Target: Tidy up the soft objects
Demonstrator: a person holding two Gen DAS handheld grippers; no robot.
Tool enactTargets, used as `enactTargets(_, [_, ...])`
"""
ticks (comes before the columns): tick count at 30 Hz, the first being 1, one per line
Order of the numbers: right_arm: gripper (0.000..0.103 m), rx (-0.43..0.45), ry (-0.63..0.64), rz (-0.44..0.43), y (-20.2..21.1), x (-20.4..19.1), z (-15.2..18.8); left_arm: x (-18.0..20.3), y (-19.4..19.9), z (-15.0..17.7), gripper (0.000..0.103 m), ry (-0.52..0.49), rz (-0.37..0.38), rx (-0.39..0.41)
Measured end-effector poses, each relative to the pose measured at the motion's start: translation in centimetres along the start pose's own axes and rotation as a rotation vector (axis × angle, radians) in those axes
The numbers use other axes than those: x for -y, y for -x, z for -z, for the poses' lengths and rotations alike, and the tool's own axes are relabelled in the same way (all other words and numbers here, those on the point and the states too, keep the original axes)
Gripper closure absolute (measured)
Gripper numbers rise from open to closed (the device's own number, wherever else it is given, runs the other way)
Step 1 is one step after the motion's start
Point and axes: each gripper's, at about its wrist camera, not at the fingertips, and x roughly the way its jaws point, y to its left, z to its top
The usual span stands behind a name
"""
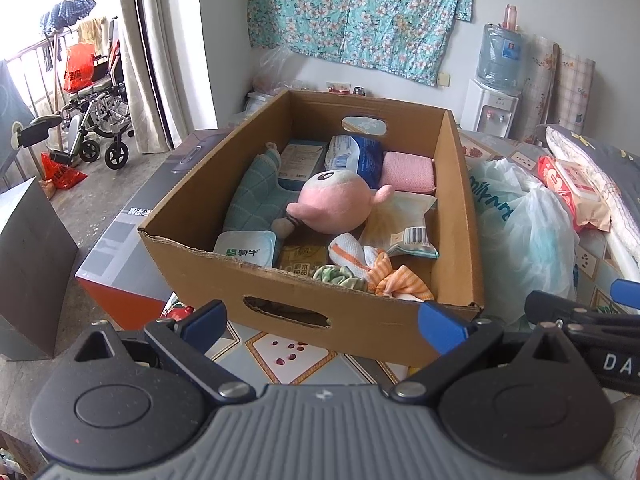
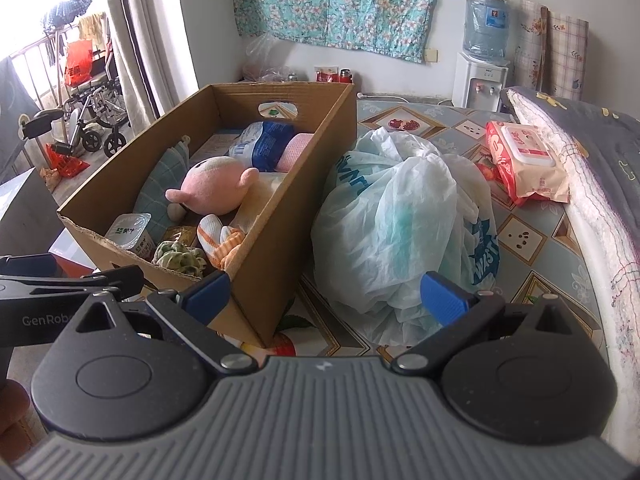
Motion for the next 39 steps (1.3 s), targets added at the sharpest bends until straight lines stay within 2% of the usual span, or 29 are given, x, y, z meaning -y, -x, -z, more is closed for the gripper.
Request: enactTargets(39, [0.001, -0.014, -0.022, -0.003, 0.24, 0.15, 0.66, -0.08, 0.0, 0.13, 0.001, 0.0, -0.001, 0.0])
